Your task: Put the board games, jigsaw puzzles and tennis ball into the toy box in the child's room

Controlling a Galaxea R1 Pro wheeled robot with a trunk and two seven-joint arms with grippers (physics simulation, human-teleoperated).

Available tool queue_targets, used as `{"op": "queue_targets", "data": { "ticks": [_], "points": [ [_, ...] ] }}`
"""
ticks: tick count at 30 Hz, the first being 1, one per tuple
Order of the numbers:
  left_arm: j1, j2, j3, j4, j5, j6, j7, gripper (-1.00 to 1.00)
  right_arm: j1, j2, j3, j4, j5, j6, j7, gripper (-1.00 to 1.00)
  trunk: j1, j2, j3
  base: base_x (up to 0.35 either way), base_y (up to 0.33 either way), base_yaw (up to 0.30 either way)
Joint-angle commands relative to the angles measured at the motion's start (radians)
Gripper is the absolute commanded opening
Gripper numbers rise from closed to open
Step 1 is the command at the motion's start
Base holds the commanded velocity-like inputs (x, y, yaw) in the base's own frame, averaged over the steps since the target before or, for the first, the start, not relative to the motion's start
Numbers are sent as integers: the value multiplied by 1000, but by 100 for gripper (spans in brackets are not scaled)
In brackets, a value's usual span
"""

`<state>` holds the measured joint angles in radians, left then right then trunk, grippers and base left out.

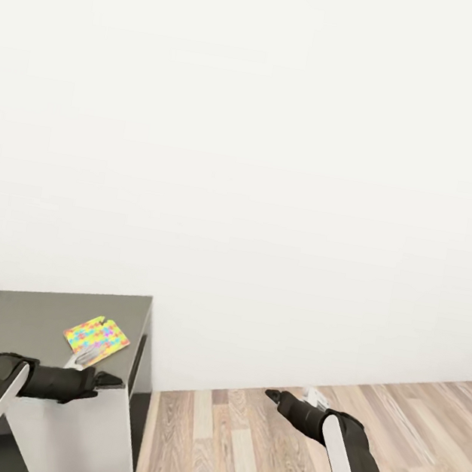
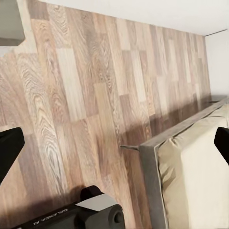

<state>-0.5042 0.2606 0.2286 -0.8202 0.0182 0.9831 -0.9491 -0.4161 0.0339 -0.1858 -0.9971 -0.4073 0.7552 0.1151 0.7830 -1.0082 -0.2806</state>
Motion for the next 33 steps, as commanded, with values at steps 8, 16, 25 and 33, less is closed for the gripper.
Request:
{"op": "queue_targets", "data": {
  "ticks": [8,16,25,33],
  "points": [
    [0,0,1,-1,2,8,-1,100,-1,1,-6,22,5,6,9,100,1,-1,-1,249,0,-279],
    [0,0,1,-1,2,8,-2,100,-1,1,-6,26,4,6,11,100,1,-1,-1,229,0,-279],
    [0,0,1,-1,2,8,-2,100,-1,1,-6,26,4,6,11,100,1,-1,-1,136,0,-279],
    [0,0,1,-1,2,8,-2,100,-1,1,-8,26,4,6,11,100,1,-1,-1,53,0,-279]
  ]
}}
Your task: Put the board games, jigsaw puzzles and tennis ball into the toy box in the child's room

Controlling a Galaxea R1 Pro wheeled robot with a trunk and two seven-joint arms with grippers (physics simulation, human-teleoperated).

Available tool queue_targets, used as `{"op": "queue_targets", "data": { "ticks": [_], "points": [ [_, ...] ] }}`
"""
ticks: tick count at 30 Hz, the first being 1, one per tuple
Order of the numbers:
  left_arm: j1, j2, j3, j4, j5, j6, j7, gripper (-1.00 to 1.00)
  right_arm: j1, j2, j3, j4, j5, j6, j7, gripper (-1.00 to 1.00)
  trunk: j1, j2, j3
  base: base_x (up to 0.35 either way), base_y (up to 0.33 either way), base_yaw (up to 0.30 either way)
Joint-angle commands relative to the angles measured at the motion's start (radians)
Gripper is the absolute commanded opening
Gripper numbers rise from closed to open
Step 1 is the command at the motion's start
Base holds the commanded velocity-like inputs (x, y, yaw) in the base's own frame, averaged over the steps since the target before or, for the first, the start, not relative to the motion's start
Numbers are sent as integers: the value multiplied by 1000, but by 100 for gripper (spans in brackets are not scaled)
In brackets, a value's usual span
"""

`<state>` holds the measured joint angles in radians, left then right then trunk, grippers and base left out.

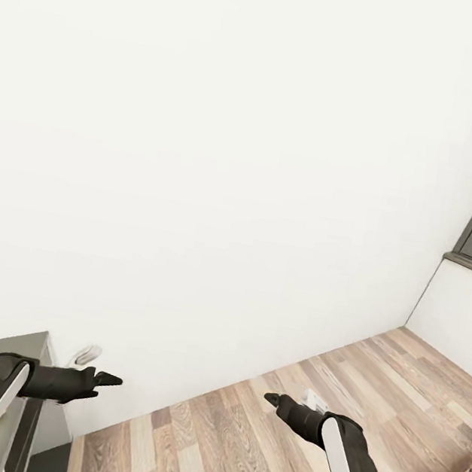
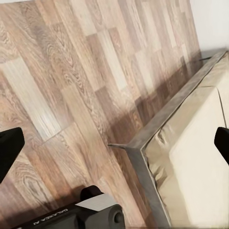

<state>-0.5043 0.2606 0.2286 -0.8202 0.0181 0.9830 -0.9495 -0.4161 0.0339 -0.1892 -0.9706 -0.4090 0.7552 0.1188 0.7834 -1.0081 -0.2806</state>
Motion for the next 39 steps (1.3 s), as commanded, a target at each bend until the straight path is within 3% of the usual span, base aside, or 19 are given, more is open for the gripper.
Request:
{"op": "queue_targets", "data": {
  "ticks": [1,23,39],
  "points": [
    [0,0,1,-1,2,8,-2,100,-1,1,-5,0,6,6,7,100,0,-1,-1,12,0,-279],
    [0,1,1,-1,2,8,-2,100,-1,-1,-13,1,5,6,7,100,0,-1,-1,9,1,-280],
    [0,2,1,-1,2,8,0,100,-1,-2,-15,1,4,6,7,100,0,-1,-1,219,81,-280]
  ]
}}
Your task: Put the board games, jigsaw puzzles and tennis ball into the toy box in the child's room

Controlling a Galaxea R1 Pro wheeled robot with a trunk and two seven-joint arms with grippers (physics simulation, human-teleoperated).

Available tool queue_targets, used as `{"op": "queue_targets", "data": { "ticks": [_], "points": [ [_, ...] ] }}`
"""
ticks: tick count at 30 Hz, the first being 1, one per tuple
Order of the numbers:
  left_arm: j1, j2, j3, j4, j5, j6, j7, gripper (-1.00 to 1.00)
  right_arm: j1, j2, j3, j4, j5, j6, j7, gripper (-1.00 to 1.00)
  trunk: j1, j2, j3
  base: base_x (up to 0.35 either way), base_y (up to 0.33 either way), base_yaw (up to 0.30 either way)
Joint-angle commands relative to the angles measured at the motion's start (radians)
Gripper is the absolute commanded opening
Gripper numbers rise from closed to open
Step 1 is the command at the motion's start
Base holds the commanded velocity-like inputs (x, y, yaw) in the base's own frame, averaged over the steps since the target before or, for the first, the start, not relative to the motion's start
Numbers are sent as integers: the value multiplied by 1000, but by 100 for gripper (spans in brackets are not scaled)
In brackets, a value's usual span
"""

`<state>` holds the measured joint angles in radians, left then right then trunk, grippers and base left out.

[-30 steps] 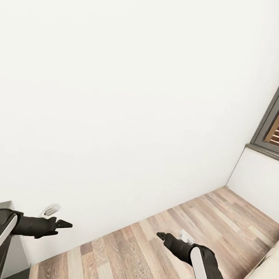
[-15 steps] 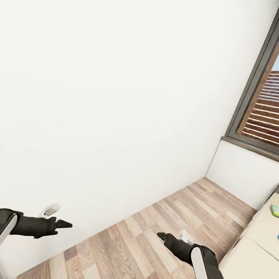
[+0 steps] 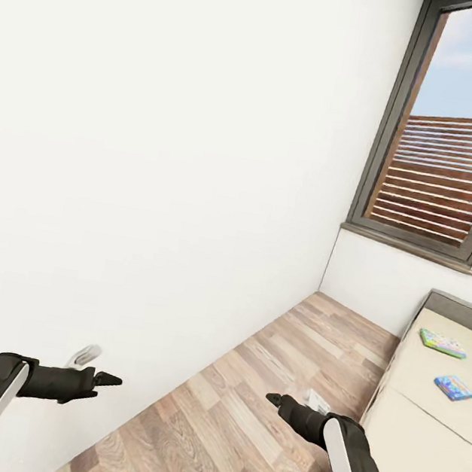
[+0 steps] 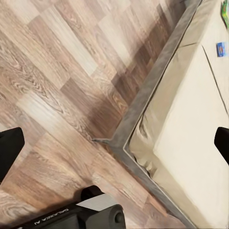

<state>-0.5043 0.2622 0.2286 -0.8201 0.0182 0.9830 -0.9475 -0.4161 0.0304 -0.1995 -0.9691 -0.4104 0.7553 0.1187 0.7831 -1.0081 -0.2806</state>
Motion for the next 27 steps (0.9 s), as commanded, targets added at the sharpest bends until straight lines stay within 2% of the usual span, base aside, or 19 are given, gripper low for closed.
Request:
{"op": "queue_targets", "data": {
  "ticks": [1,8,20,27],
  "points": [
    [0,0,2,-1,2,8,-2,100,-1,1,-5,1,5,6,7,100,0,-1,-1,148,-48,-280],
    [0,0,2,-1,2,8,-2,100,-1,-2,-6,16,5,6,7,100,0,-1,-1,102,-53,-280],
    [0,0,2,-1,2,8,-2,100,-1,-4,-8,21,5,6,7,100,0,-1,-1,14,-2,-281],
    [0,0,2,0,1,8,-3,100,-1,-4,-8,22,5,6,7,100,0,-1,-1,1,160,-281]
  ]
}}
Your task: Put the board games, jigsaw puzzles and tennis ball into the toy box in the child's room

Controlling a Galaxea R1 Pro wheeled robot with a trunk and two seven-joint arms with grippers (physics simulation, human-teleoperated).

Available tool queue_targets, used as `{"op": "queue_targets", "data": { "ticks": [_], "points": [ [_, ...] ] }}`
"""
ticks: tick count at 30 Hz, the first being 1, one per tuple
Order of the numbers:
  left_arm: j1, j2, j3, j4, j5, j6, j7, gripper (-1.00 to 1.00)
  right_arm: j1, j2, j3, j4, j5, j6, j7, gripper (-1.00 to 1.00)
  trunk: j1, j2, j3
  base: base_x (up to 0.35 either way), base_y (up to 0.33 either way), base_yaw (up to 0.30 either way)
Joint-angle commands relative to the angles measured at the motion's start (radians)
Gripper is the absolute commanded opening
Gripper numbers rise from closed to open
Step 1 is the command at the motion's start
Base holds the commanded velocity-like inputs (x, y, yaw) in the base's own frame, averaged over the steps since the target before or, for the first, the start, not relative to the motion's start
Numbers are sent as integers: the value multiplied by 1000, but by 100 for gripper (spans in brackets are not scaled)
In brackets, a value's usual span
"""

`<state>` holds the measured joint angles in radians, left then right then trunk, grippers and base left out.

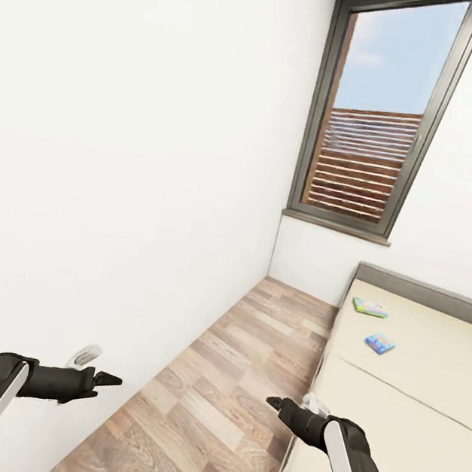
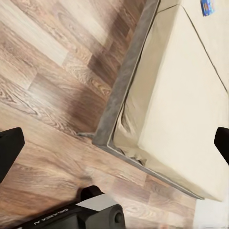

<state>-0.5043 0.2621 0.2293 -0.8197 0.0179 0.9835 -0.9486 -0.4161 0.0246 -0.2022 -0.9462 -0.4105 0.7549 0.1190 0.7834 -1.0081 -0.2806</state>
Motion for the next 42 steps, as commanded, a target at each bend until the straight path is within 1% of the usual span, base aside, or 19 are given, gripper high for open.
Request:
{"op": "queue_targets", "data": {
  "ticks": [1,8,11,18,28,35,42],
  "points": [
    [0,0,2,0,2,7,-2,100,-1,2,-5,-1,6,6,7,100,0,-1,-1,7,236,-281],
    [0,0,1,0,2,7,-1,100,-1,2,-10,0,6,6,7,100,0,-1,-1,109,93,-281],
    [0,0,2,0,2,7,0,100,-1,2,-20,0,7,4,7,100,0,-1,-1,233,48,-281],
    [1,0,1,1,2,7,0,100,-1,2,-30,0,6,-4,7,100,0,-1,-1,252,63,-281],
    [1,0,2,1,2,7,-1,100,-1,2,-31,0,6,-6,7,100,0,-1,-1,75,13,-281],
    [1,0,2,0,2,7,-1,100,-1,3,-31,0,6,-6,7,100,0,-1,-1,94,160,-281],
    [1,0,2,1,2,7,-1,100,-1,6,-31,0,6,-7,7,100,0,-1,-1,141,47,-272]
  ]
}}
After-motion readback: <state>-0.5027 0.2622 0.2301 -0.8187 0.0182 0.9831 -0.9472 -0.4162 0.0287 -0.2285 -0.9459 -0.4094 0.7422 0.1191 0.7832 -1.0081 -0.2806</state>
